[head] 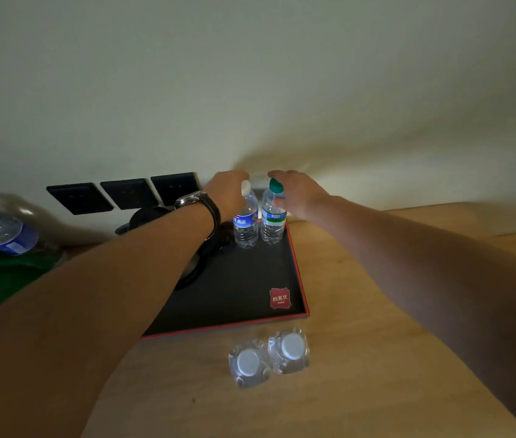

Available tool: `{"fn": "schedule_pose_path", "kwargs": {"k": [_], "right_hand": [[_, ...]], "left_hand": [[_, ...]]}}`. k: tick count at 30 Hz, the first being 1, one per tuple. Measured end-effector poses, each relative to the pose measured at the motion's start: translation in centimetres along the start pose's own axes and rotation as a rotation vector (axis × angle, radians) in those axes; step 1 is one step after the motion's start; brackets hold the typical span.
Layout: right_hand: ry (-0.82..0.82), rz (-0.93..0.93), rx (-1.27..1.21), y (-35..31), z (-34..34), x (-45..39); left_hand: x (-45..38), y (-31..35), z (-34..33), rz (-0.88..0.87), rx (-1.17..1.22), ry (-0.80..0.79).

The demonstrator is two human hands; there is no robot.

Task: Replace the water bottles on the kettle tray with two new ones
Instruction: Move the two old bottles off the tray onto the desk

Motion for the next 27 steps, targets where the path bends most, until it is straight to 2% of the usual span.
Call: {"fn": "schedule_pose_path", "kwargs": {"k": [9,16,21,27], "right_hand": [[0.125,-0.008,-0.115,0.3,1.9,2.8],[0.328,-0.127,-0.271,4.7,7.2,10.8],[0.432,-0.275,-0.279,9.2,9.4,18.0],[0.481,-0.438,-0.254,14.9,9.0,26.1]], "left_hand": [[1.2,2.4,1.7,-0.146,0.062,0.046],[1.6,10.9,2.9,-0.391,0.058,0.000],[2.5,18.5,-0.3,-0.491,0.075,-0.109],[5.7,26.1,-6.9,-0.576,0.117,-0.238]]}}
Point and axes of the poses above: each hand's wrist, its own x-axis away from the middle knuckle, its own z-axis out of the back of the hand, y = z × x, the point moved 2 cm from there along -x, towards the middle knuckle, and after that the axes turned 4 degrees about z, right-handed, at the moved point
